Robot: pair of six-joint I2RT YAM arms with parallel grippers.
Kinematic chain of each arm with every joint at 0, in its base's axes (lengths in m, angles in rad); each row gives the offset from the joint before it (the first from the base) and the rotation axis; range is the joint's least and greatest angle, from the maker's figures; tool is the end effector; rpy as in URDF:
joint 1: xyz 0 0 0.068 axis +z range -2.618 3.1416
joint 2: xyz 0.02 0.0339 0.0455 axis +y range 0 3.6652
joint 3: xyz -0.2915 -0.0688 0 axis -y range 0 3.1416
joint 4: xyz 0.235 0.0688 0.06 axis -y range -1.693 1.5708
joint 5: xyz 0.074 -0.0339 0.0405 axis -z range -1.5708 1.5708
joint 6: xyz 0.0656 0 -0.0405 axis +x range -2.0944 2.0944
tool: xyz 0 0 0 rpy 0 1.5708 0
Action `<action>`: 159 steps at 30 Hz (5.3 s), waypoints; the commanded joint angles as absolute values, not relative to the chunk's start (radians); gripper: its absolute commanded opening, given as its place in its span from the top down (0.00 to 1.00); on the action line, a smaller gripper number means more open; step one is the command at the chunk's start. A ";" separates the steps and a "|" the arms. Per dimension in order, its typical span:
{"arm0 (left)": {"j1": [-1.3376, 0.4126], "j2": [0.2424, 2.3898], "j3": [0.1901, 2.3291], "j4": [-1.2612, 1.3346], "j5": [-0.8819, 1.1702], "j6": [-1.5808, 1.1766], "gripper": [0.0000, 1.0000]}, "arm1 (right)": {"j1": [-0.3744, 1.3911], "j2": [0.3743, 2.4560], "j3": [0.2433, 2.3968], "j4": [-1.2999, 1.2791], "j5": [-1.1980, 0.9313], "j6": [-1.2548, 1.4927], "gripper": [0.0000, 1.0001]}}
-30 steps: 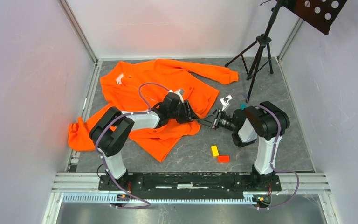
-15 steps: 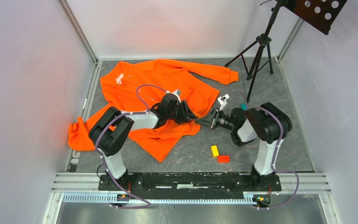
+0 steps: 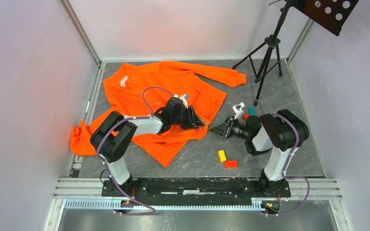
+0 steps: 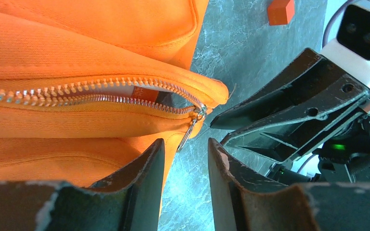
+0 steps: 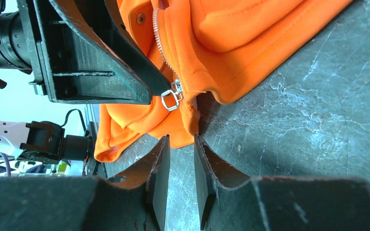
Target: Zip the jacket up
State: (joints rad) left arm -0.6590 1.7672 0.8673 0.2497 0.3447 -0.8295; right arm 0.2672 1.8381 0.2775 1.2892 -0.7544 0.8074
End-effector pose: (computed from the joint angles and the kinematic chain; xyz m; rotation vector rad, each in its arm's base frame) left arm 0.2853 -0.2490 0.1705 0.0021 2.4530 -1.1338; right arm 0.2550 0.1164 0.1276 -0.0449 2.0185 1.4098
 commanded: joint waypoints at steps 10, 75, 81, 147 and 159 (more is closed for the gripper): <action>-0.684 1.773 0.874 0.297 0.384 -0.771 0.69 | 0.273 1.916 0.270 1.477 -0.769 0.873 0.79; -0.685 1.651 1.009 -0.114 -0.028 -0.480 0.98 | 0.394 1.919 0.221 1.428 -0.523 0.845 1.00; -0.686 1.664 1.048 -0.223 -0.122 -0.395 0.98 | 0.396 1.854 0.188 1.409 -0.509 0.843 1.00; -0.028 2.151 1.705 0.012 -0.885 0.304 0.45 | 0.460 1.768 0.282 1.101 -0.441 0.636 0.91; -0.223 1.779 1.710 -0.358 -0.437 -0.211 0.04 | 0.462 1.396 0.387 0.399 -0.039 0.321 0.41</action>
